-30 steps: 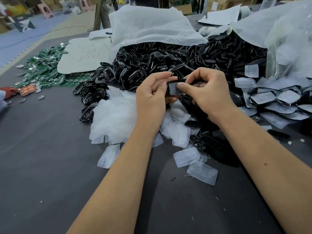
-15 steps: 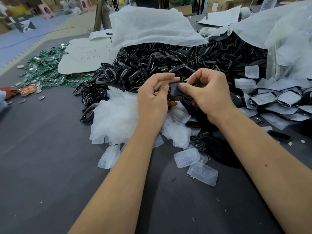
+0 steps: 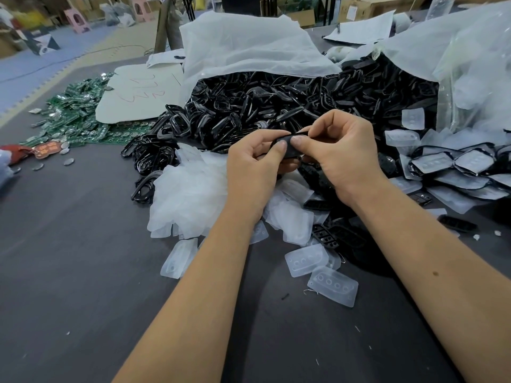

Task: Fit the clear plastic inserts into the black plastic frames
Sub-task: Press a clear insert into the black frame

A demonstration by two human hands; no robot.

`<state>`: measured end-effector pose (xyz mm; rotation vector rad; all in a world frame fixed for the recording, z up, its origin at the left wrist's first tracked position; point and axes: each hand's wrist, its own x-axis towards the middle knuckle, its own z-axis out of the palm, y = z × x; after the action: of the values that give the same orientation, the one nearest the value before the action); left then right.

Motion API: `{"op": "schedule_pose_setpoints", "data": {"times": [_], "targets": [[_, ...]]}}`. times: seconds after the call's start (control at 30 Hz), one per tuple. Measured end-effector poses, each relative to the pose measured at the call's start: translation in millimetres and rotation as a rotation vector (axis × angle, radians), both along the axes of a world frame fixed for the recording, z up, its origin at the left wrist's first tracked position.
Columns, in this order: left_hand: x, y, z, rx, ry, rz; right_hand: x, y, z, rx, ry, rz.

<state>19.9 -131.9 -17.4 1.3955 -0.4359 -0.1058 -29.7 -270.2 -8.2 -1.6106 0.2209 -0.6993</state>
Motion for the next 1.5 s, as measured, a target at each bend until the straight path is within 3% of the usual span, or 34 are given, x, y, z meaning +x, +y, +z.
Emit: {"op": "schedule_pose_setpoints", "data": {"times": [0.53,0.97,1.5], "targets": [[-0.8,1.7,1.6,-0.045,0.054,0.076,4.4,-3.1,-5.3,-0.113,0.045,-0.11],[-1.3,1.2,1.5,-0.045,0.058,0.043,3.9,1.7,0.5,0.099,0.116,0.051],[2.6,0.3,-3.1,0.027,-0.011,0.048,6.5,2.1,-4.3,0.01,0.062,0.088]]}}
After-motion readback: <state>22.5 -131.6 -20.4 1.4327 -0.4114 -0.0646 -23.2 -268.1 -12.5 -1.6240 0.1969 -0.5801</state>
